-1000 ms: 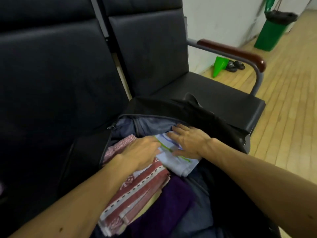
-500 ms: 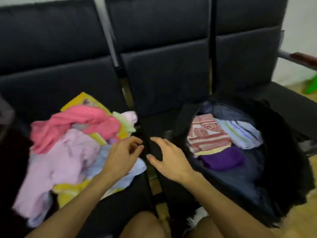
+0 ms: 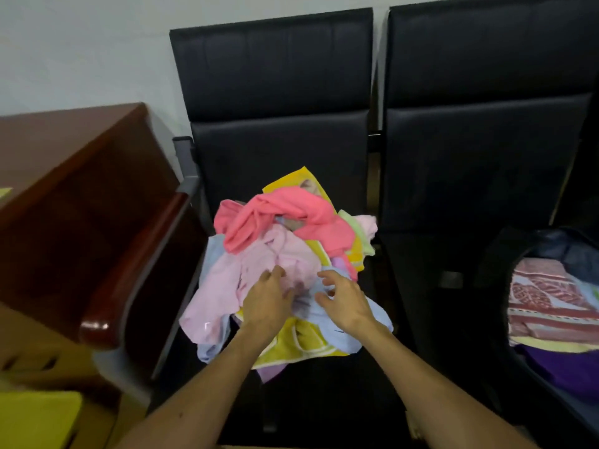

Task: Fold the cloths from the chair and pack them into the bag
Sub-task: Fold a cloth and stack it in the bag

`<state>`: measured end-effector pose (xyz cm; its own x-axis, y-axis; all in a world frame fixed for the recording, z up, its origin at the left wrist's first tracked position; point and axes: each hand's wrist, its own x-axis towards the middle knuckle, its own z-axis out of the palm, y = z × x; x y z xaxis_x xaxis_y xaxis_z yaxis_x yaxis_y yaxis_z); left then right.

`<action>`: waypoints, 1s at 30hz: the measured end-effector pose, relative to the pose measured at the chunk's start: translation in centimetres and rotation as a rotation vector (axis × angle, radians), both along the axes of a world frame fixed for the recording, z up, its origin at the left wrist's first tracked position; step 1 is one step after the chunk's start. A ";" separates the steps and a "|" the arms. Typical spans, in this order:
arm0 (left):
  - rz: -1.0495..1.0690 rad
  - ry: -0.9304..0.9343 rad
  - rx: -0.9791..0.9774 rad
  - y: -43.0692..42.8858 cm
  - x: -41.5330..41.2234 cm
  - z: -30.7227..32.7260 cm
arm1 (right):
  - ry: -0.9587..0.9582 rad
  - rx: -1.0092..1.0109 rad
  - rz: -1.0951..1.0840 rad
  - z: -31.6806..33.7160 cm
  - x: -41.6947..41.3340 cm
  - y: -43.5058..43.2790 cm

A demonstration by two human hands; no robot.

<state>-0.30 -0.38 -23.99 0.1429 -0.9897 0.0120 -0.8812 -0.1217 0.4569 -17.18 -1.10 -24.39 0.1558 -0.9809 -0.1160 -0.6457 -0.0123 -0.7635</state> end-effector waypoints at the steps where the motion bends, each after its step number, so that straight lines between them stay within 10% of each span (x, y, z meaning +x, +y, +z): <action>1: 0.023 0.030 -0.019 -0.5 -0.1 0.1 | 0.002 -0.008 -0.009 0.1 0.5 -0.8; 14: -0.093 0.002 -0.102 -2.9 3.7 1.1 | 0.503 -0.091 0.170 0.3 4.0 -5.4; 20: -0.187 0.144 -0.548 -4.1 6.7 7.7 | 0.205 -0.264 0.137 5.6 3.9 -5.1; 30: -0.166 0.489 -0.667 -0.4 7.4 26.4 | -0.342 -0.371 -0.070 24.9 2.1 -0.1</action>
